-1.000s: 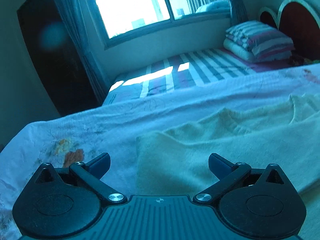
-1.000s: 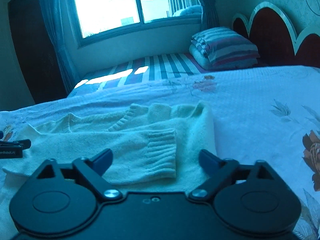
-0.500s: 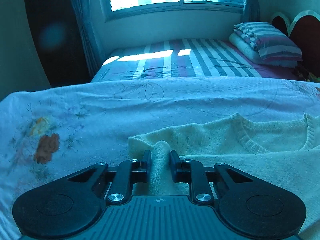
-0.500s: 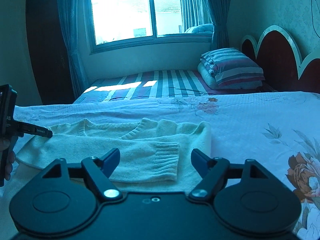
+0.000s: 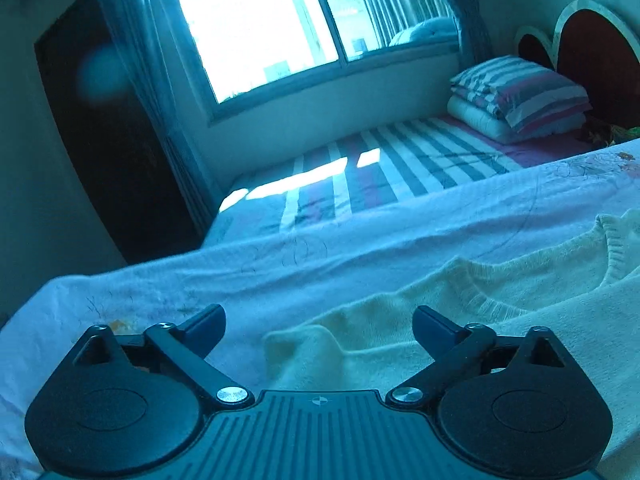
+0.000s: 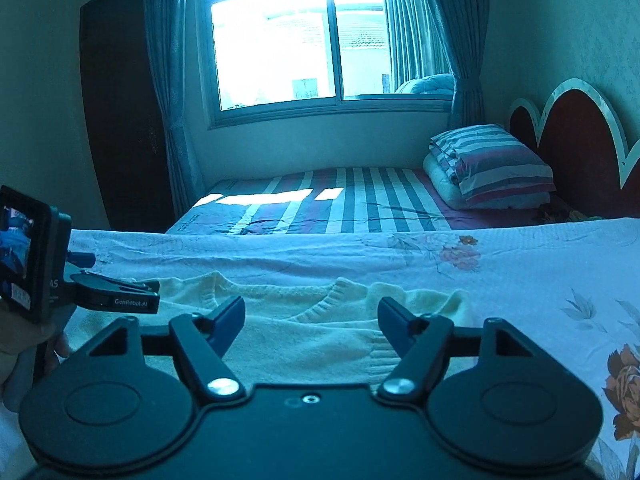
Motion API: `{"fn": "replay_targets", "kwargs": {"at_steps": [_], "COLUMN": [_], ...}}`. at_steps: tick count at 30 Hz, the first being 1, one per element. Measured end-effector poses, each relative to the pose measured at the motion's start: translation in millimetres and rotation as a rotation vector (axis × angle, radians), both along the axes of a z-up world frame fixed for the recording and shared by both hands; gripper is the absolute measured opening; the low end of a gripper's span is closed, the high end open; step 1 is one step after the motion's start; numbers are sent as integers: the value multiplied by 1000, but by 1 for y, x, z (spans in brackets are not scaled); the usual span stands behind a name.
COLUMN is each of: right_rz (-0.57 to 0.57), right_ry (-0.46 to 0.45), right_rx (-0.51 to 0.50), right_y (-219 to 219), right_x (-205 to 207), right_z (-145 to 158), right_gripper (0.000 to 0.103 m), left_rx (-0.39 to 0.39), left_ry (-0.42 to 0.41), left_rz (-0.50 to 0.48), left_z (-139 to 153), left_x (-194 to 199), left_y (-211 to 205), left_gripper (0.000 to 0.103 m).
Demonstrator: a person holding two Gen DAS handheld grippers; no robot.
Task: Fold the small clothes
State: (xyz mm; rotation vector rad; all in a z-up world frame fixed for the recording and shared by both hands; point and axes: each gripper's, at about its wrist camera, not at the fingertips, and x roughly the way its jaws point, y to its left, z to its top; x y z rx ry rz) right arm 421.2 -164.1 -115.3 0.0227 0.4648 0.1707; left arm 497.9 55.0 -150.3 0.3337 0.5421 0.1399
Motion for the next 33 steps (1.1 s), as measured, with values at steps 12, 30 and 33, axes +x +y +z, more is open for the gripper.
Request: {"fn": "replay_targets", "kwargs": {"at_steps": [12,30,33], "right_rz": [-20,12,3], "right_ry": [45,82,115], "right_rx": [-36,-24,-14], "right_y": [-10,-16,-20], "right_x": [-1,29,40], "right_z": [-15,-29,-36], "right_gripper": [72,73,72], "left_rx": [-108,-213,-196], "left_ry": [93,106,80], "left_rz": [-14,93,58], "left_z": [-23,-15,-2], "left_x": [23,20,10], "left_y": [6,25,18], "left_gripper": [63,103,103]}}
